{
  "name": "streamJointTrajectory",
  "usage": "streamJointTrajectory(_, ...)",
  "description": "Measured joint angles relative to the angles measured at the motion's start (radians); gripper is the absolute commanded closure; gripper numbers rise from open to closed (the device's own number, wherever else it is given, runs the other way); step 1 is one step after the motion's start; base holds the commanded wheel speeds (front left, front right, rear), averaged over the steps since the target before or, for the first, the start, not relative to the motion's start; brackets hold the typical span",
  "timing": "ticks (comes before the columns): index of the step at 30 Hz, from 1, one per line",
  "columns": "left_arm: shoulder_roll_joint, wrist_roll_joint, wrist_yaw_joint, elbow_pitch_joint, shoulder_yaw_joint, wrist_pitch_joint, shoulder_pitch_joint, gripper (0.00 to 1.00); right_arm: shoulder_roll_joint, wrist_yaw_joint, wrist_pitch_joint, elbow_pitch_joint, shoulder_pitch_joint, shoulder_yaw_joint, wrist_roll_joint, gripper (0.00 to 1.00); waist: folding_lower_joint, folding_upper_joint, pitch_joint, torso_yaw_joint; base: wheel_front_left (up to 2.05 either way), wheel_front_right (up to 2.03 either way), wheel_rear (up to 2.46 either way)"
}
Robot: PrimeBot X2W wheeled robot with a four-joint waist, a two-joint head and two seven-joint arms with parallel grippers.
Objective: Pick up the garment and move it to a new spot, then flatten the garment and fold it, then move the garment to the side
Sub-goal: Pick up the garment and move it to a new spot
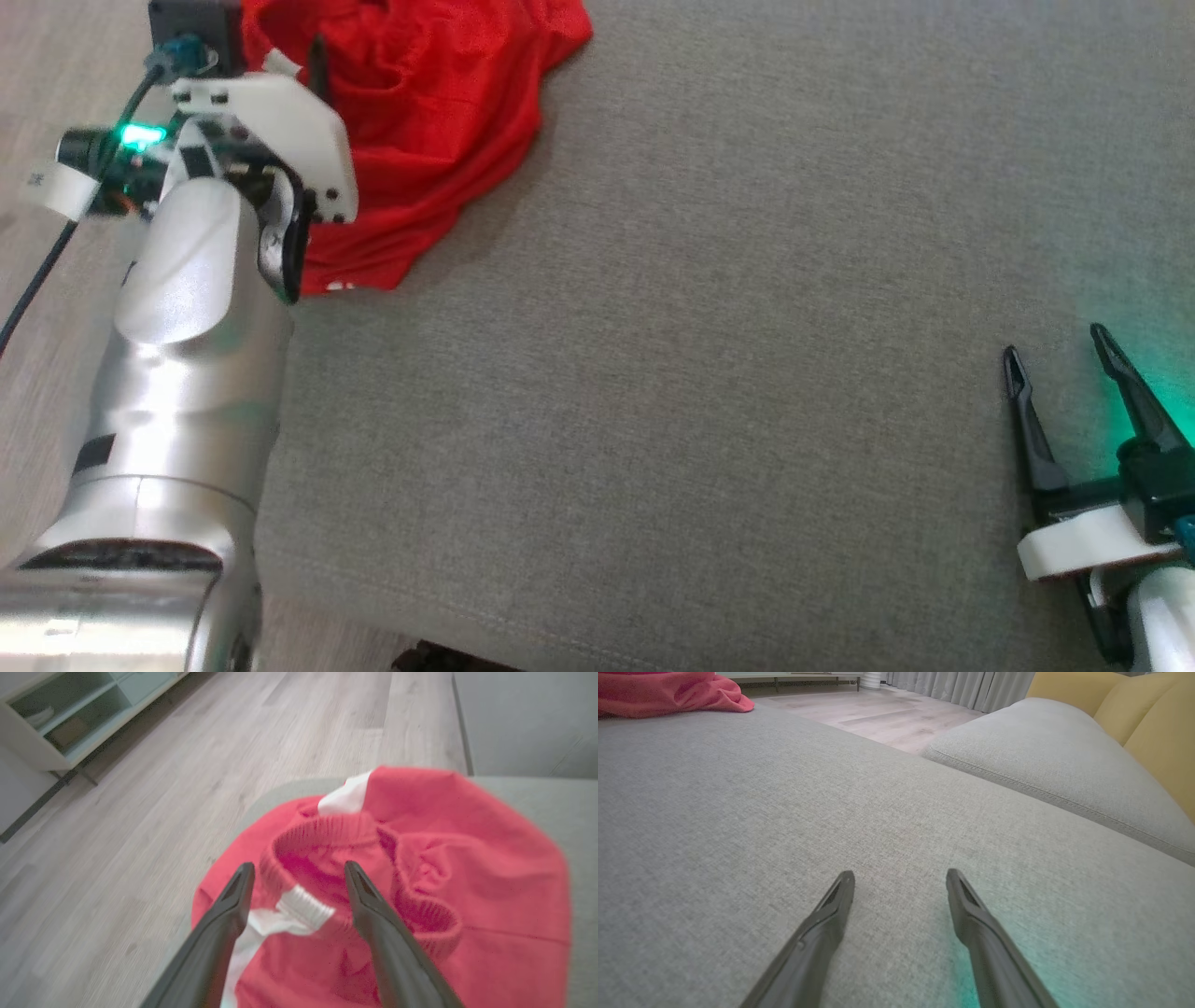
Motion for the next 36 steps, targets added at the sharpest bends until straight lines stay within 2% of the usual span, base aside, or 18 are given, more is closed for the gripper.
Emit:
streamJointTrajectory(4,0.017,0.027,0.063,0.138,-0.003,0.010,-0.025,0.00,-0.004,0.000,-0.001,-0.020,-0.007,0.009,0.004,0.00,-0.0001,0.0000,0.021,-0.024,0.00,0.00,0.00)
streamJointTrajectory(6,0.032,0.032,0.079,0.184,-0.005,-0.005,-0.032,0.00,-0.005,0.000,-0.002,-0.022,-0.012,0.014,0.010,0.00,-0.0002,0.0000,0.026,-0.034,0.00,0.00,0.00)
streamJointTrajectory(7,0.040,0.032,0.082,0.198,-0.005,-0.029,-0.035,0.69,-0.005,0.000,-0.002,-0.022,-0.015,0.016,0.010,0.00,-0.0002,0.0000,0.028,-0.037,0.00,0.00,0.00)
streamJointTrajectory(8,0.048,0.032,0.083,0.210,-0.007,-0.051,-0.041,1.00,-0.005,0.000,-0.002,-0.022,-0.018,0.018,0.010,0.00,-0.0002,0.0000,0.029,-0.040,0.00,0.00,0.00)
streamJointTrajectory(14,0.072,0.075,0.071,0.232,-0.059,-0.204,-0.112,1.00,0.009,0.000,-0.002,0.010,-0.026,0.020,0.019,0.00,-0.0001,0.0000,-0.001,-0.043,0.00,0.00,0.00)
streamJointTrajectory(22,0.087,0.151,0.014,0.181,-0.162,-0.300,-0.252,1.00,0.098,0.000,-0.002,0.068,-0.029,0.072,0.036,0.00,-0.0004,0.0000,-0.111,-0.093,0.00,0.00,0.00)
streamJointTrajectory(26,0.083,0.168,-0.040,0.123,-0.200,-0.315,-0.321,1.00,0.133,0.000,-0.002,0.086,-0.029,0.074,0.046,0.00,-0.0004,0.0000,-0.169,-0.161,0.00,0.00,0.00)
streamJointTrajectory(30,0.046,0.132,-0.098,0.077,-0.208,-0.313,-0.360,1.00,0.151,0.000,-0.002,0.100,-0.028,0.073,0.053,0.00,-0.0004,0.0000,-0.219,-0.249,0.00,0.00,0.00)
streamJointTrajectory(36,-0.004,0.065,-0.126,0.021,-0.233,-0.287,-0.373,1.00,0.161,0.000,-0.002,0.102,-0.027,0.075,0.096,0.00,-0.0004,0.0001,-0.274,-0.407,0.00,0.00,0.00)
